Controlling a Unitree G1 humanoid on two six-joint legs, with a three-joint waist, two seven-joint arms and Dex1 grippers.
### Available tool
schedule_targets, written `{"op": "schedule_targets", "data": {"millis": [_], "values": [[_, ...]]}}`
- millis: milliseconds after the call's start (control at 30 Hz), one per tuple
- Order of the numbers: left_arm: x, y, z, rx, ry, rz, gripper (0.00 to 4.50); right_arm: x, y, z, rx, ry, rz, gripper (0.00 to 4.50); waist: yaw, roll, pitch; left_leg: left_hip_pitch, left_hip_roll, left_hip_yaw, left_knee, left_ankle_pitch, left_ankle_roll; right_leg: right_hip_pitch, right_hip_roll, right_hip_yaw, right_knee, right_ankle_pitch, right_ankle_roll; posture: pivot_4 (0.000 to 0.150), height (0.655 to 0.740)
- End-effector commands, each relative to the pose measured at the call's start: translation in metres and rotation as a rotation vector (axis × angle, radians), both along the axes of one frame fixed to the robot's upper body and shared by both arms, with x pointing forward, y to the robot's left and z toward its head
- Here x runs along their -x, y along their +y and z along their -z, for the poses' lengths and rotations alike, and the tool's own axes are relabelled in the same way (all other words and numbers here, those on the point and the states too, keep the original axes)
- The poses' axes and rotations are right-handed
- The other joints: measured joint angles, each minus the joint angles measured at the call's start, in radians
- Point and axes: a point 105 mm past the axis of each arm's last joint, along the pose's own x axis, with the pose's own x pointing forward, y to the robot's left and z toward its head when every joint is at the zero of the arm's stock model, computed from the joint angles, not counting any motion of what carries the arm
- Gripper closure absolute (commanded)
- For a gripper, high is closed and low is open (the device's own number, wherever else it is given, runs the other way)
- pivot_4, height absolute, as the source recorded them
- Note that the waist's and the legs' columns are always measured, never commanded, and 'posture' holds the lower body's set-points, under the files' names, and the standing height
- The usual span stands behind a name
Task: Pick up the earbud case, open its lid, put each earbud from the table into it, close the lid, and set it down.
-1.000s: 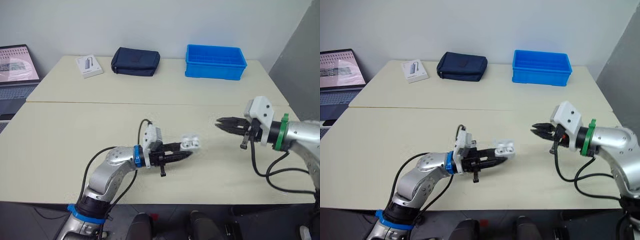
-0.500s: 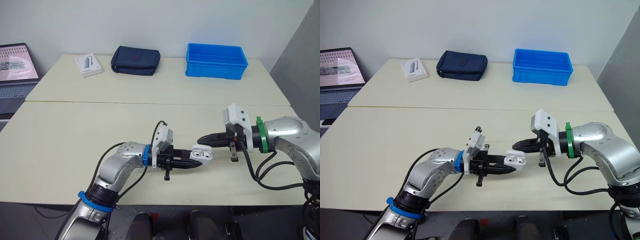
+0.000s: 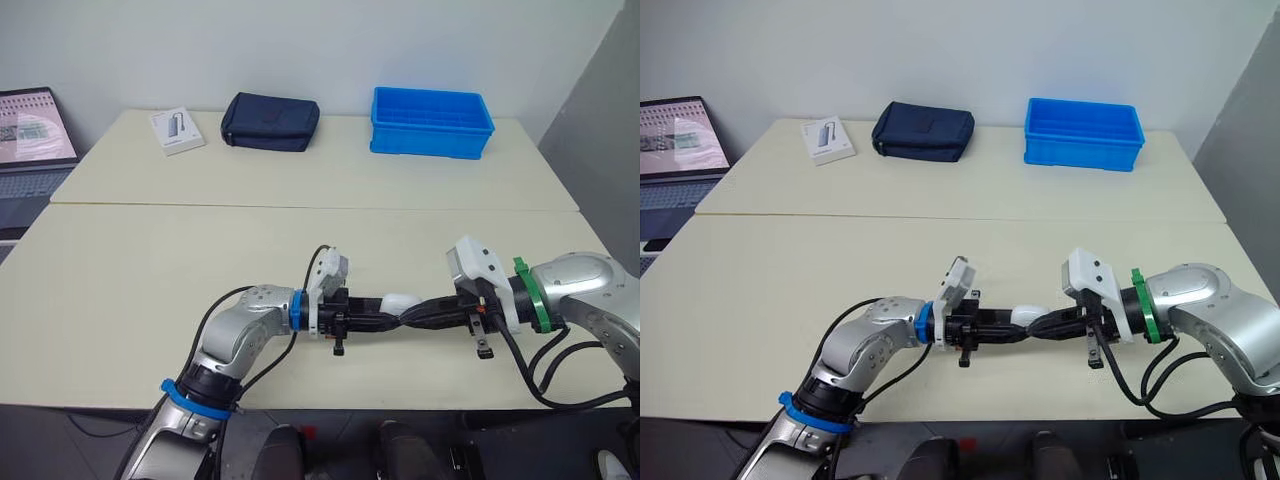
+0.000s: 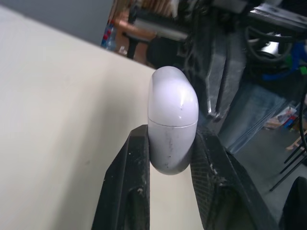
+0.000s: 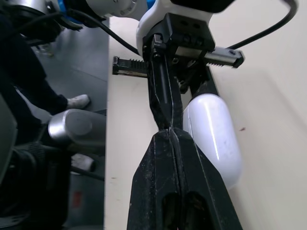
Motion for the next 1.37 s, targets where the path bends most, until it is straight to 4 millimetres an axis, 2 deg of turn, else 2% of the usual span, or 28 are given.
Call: {"op": "schedule_targets", "data": {"millis": [33,167,333,433,600,733,833,933,1033,1067,1200,1367], "values": [[-0.016,0.004,0.003,-0.043,0.115,-0.073,3.72,-0.013,-0.009,-0.012,-0.019,-0.151,0.076,4.5,0.0,0.0,0.0,0.0,0.0,0.0,0.0,0.0,0.0,0.0,0.0,0.0,0.0,0.0,0.0,0.15,0.7376],[-0.042,0.003,0.017,-0.114,0.336,-0.19,3.72,-0.01,-0.014,0.002,0.003,-0.245,0.1,4.5,0.001,0.0,0.0,-0.001,0.0,-0.001,0.0,0.0,0.0,0.0,0.0,-0.001,-0.001,0.0,0.0,0.15,0.7376],[-0.062,0.003,0.033,-0.186,0.416,-0.282,3.72,-0.001,-0.012,0.009,0.031,-0.25,0.091,4.5,-0.004,0.0,0.0,-0.001,-0.001,-0.001,0.0,0.0,0.0,0.0,0.0,0.0,-0.001,0.0,0.001,0.15,0.7376],[-0.065,0.009,0.038,-0.209,0.456,-0.297,3.72,0.002,-0.014,0.01,0.049,-0.247,0.092,4.5,-0.009,0.0,0.0,0.0,-0.001,-0.001,0.0,0.0,0.0,0.0,0.0,-0.001,0.0,0.0,0.001,0.15,0.7376],[-0.068,0.029,0.045,-0.283,0.393,-0.324,2.08,0.005,-0.022,0.012,0.086,-0.224,0.105,4.5,-0.013,0.0,0.0,0.001,-0.001,-0.002,0.0,0.0,0.0,0.0,0.0,-0.001,0.002,0.0,0.001,0.15,0.7376],[-0.051,0.064,0.037,-0.386,0.193,-0.268,0.84,0.003,-0.028,0.01,0.119,-0.24,0.115,3.59,-0.023,0.0,0.0,0.005,0.0,-0.001,-0.001,0.0,0.0,0.001,0.001,0.002,0.003,0.0,0.0,0.15,0.7376],[-0.036,0.098,0.035,-0.463,0.066,-0.276,0.0,0.001,-0.032,0.007,0.127,-0.251,0.12,2.52,-0.03,0.0,0.0,0.008,0.001,-0.001,-0.004,0.0,0.0,0.002,0.002,0.003,0.004,-0.001,-0.002,0.15,0.7376],[-0.031,0.127,0.026,-0.518,-0.1,-0.317,0.0,-0.003,-0.037,0.002,0.134,-0.264,0.125,1.46,-0.028,0.0,0.0,0.008,0.002,-0.001,-0.004,0.0,0.0,0.002,0.002,0.003,0.004,-0.002,-0.003,0.15,0.7376],[-0.021,0.142,-0.001,-0.475,-0.248,-0.308,0.0,-0.007,-0.047,-0.006,0.161,-0.296,0.121,0.26,-0.024,0.0,0.001,0.008,0.001,0.002,-0.004,0.0,0.0,0.002,0.0,0.003,0.004,-0.002,-0.003,0.15,0.7376],[-0.016,0.148,-0.009,-0.473,-0.295,-0.302,0.0,-0.008,-0.05,-0.009,0.167,-0.312,0.115,0.03,-0.021,0.0,0.002,0.007,0.001,0.003,-0.004,0.0,0.0,0.002,-0.001,0.003,0.003,-0.003,-0.004,0.15,0.7376],[-0.001,0.164,-0.029,-0.485,-0.404,-0.307,0.0,-0.012,-0.061,-0.022,0.167,-0.331,0.1,0.03,-0.01,-0.001,0.002,0.005,0.001,0.004,-0.003,0.0,0.0,0.001,-0.003,0.003,0.0,-0.005,-0.008,0.15,0.7376],[0.009,0.168,-0.046,-0.439,-0.425,-0.303,0.0,-0.018,-0.072,-0.026,0.187,-0.332,0.079,0.03,-0.006,-0.001,0.003,0.004,0.001,0.005,-0.003,0.0,0.0,0.001,-0.003,0.002,-0.002,-0.005,-0.007,0.15,0.7376]]}}
